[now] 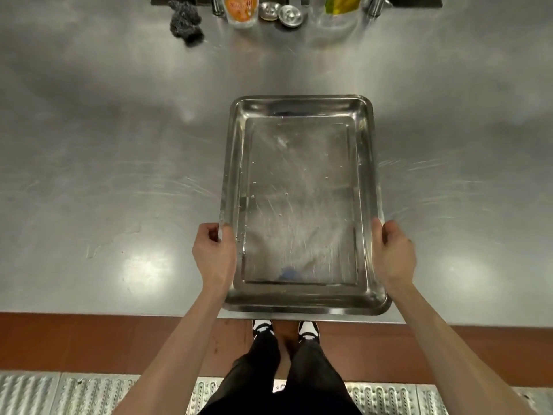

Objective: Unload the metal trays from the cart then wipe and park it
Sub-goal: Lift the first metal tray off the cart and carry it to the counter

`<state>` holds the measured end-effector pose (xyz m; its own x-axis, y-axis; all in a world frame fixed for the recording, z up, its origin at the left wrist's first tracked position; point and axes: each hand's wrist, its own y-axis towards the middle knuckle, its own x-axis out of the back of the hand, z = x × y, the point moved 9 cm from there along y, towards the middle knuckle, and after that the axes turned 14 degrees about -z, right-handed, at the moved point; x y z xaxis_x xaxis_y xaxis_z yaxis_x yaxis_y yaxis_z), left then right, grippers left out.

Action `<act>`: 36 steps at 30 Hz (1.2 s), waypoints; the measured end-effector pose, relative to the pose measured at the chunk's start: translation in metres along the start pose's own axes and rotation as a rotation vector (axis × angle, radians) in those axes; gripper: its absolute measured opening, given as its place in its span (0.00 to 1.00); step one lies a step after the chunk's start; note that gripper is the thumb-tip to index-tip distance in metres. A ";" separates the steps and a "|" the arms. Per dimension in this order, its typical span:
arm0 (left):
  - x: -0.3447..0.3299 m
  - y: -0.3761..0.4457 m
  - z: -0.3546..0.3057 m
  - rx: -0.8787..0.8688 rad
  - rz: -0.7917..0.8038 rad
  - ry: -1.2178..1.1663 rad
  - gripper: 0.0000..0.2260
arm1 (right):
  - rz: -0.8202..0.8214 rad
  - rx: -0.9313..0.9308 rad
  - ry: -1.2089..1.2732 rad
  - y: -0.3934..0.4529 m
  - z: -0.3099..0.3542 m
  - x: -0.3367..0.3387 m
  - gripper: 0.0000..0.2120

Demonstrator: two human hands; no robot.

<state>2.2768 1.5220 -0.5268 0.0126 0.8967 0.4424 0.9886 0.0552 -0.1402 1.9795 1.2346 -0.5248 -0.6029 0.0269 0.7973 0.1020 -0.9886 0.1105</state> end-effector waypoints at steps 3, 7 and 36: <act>-0.002 0.000 0.004 -0.019 -0.003 0.011 0.05 | 0.013 0.001 -0.021 -0.001 -0.004 -0.004 0.21; -0.003 0.001 0.010 -0.027 -0.005 0.033 0.04 | 0.024 -0.003 -0.044 -0.005 -0.010 -0.012 0.21; 0.008 0.014 -0.003 -0.089 0.118 0.169 0.13 | 0.034 -0.023 -0.101 -0.009 0.003 0.007 0.20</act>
<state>2.2911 1.5283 -0.5224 0.1470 0.8081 0.5704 0.9880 -0.0920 -0.1242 1.9773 1.2441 -0.5183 -0.5163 0.0066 0.8564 0.1024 -0.9923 0.0693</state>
